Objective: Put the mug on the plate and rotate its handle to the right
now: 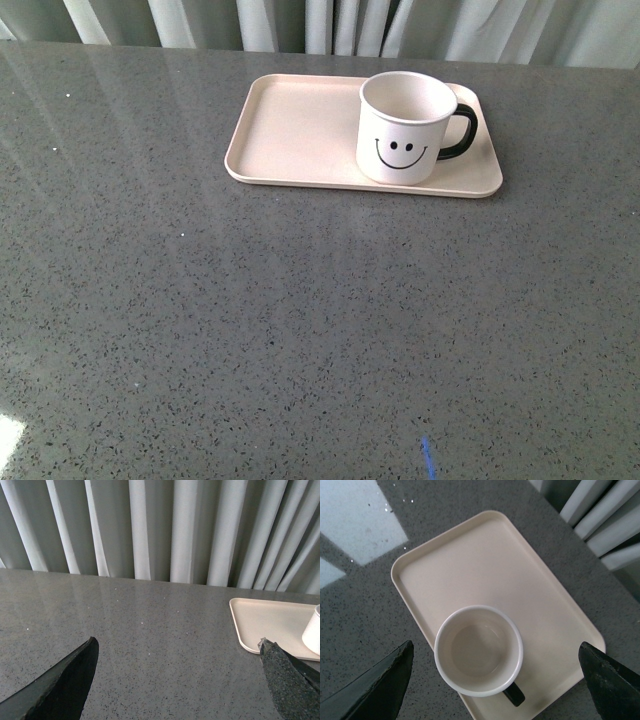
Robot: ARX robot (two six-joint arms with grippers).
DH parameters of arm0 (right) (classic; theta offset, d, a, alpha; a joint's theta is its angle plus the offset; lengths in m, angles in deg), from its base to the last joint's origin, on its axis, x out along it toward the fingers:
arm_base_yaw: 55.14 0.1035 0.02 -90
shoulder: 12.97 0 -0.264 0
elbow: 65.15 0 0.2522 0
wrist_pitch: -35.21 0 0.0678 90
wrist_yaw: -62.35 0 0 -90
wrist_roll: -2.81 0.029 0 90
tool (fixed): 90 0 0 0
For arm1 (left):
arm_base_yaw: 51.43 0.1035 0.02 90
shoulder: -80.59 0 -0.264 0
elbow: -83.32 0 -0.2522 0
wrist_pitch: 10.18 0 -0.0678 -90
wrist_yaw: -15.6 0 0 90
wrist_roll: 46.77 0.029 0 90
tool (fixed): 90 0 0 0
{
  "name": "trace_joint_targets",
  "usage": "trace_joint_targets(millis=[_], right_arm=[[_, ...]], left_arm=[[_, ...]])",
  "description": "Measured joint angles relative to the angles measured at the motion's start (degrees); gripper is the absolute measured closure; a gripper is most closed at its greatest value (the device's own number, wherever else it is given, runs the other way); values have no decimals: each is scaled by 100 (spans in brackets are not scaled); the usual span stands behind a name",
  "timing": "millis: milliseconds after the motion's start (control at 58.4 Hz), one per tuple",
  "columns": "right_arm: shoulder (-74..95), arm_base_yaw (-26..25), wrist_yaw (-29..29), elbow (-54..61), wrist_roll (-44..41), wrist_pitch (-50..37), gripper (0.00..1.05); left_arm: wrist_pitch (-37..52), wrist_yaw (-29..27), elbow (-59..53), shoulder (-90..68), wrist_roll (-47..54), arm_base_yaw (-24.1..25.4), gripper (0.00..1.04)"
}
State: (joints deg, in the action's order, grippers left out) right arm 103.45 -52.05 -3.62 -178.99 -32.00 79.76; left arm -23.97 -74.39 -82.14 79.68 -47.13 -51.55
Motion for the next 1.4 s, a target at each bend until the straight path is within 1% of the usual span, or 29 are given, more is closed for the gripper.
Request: trace_joint_targets(millis=[17,34,51,69,86,103,120,137,171,188,206,223,257,291,343,377,394,428,445,463,497,600,840,1045,1114,1405], right_arm=[[20,0,-7,26,0,-4,9],[20,17,-155,125,74,-170,10],[-74,55,-730,568,450,-1025,15],[-122,72,-984,748,590,-1357,16],[-212,92,-1451,1113,885,-1996,20],[-269,101,-1644,1307,1036,-2306,21],[-385,105,-1978,1709,1261,-2935,25],[-450,105,-2103,1917,1491,-3239,27],[-708,105,-2564,2710,2052,-4478,34],[-898,96,-2706,3252,2398,-5394,39],[-1058,81,-2745,3663,2616,-6146,43],[-1158,66,-2750,3893,2730,-6537,46],[-1550,37,-2752,4568,3014,-7495,55],[-1801,24,-2743,4933,3132,-7901,62],[-2284,-2,-2721,5663,3276,-8367,76],[-2459,-17,-2702,5995,3322,-8478,83],[-2575,-28,-2693,6258,3362,-8546,89],[-2673,-44,-2673,6513,3379,-8603,95],[-2769,-52,-2649,6745,3394,-8651,101],[-2820,-79,-2603,6843,3394,-8673,104],[-2962,-164,-2422,7084,3405,-8721,103],[-3521,-310,-2428,7683,3423,-8850,103],[-4367,-315,-2404,8544,3423,-8828,103],[-5309,-315,-2404,9160,3423,-8487,103],[-5390,-315,-2404,9436,3423,-8752,103],[-6909,-315,-2404,9860,3423,-7567,103]], left_arm=[[0,0,0,0,0,0,9],[0,0,0,0,0,0,9],[0,-2,0,0,0,0,9],[2,-2,0,0,0,0,9],[0,0,0,0,0,0,9],[0,4,0,0,2,0,9],[0,4,0,0,2,0,9],[0,0,0,0,2,0,9],[0,0,0,0,0,0,9],[0,0,0,0,0,0,9],[0,-2,0,0,0,0,9],[0,-2,0,0,0,0,9],[0,0,0,0,0,0,9],[0,0,0,0,2,0,9],[0,0,0,0,0,0,9],[0,0,0,0,2,0,9],[0,0,0,0,0,0,9],[0,0,0,0,0,0,9],[0,0,0,0,0,0,9],[0,0,0,0,0,0,9],[0,0,0,0,0,0,9],[0,0,0,0,0,0,9],[0,0,0,0,0,0,9],[0,0,0,0,0,0,9],[0,0,0,0,2,0,9],[0,0,0,0,0,0,9]])
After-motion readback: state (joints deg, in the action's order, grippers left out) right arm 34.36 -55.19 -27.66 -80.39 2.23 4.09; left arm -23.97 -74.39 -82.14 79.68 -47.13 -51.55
